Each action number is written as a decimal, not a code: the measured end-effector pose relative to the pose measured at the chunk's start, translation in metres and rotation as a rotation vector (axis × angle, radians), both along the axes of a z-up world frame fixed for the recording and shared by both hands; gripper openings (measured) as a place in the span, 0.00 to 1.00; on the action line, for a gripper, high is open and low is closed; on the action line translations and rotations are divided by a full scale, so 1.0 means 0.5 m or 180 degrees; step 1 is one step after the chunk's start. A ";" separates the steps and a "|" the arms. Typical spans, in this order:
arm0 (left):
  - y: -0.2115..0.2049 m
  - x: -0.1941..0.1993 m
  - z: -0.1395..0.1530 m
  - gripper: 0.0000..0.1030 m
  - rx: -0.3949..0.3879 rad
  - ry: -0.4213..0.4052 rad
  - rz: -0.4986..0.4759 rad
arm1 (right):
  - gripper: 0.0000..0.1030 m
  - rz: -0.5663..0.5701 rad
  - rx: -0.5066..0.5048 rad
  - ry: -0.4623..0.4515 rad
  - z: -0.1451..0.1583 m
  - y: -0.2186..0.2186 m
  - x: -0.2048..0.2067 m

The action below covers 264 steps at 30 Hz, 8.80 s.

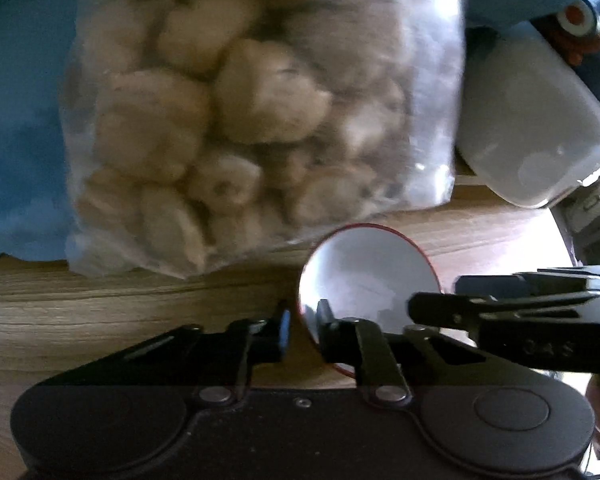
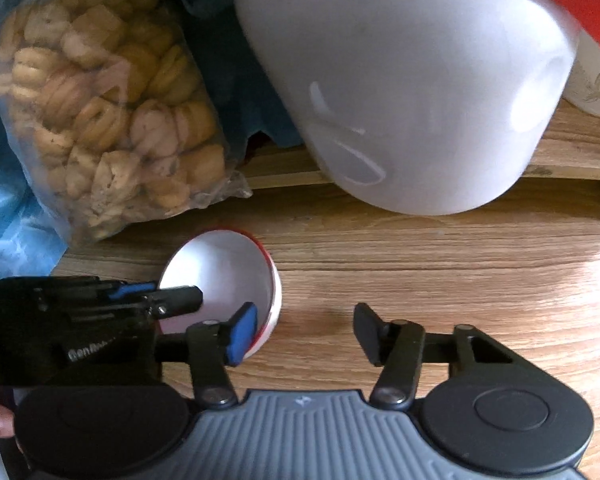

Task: Organize plates and bowls
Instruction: 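Lift the second white bowl off the desk with both grippers, then lower the second white bowl into the white bowl in the steel bowl, then open both grippers and withdraw them from the nested bowls, then move both grippers to the steel bowl rim and close on it, then lift the steel bowl with nested bowls and carry it over the plate stack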

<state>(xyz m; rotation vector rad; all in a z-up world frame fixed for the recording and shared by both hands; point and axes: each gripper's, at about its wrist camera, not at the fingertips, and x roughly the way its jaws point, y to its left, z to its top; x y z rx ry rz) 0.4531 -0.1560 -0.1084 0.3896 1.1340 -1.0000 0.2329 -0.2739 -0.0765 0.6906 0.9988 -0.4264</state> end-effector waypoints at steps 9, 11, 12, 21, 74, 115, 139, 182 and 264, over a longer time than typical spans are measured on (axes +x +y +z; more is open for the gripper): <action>0.013 -0.025 -0.009 0.11 0.0010 0.0021 0.0144 | 0.33 0.0032 0.0331 -0.0058 -0.008 -0.018 0.002; 0.016 -0.030 -0.011 0.11 -0.0003 0.0065 0.0192 | 0.22 0.0072 0.0372 -0.0066 -0.007 -0.019 0.005; 0.025 -0.033 -0.008 0.11 -0.0033 0.0121 0.0207 | 0.20 0.0094 0.0414 -0.0060 -0.007 -0.019 0.006; 0.067 -0.126 0.040 0.10 -0.0244 0.0029 0.0105 | 0.19 0.0128 0.0454 -0.0151 0.034 0.000 -0.047; 0.090 -0.441 0.073 0.10 -0.0087 0.0161 0.0111 | 0.17 0.0153 0.0629 -0.0197 0.077 0.055 -0.391; 0.097 -0.445 0.053 0.14 0.0039 0.0192 0.0159 | 0.21 0.0120 0.0544 -0.0055 0.079 0.078 -0.388; 0.147 -0.352 0.089 0.99 -0.0119 0.0067 0.0952 | 0.86 -0.0139 0.0180 -0.0175 0.113 0.066 -0.404; 0.209 -0.562 0.066 0.99 0.0536 -0.0365 0.2397 | 1.00 0.1086 -0.0418 0.0080 0.065 -0.031 -0.408; 0.184 -0.487 0.017 0.08 -0.0092 0.0318 0.1647 | 0.14 0.1337 -0.0053 0.0197 0.053 0.057 -0.335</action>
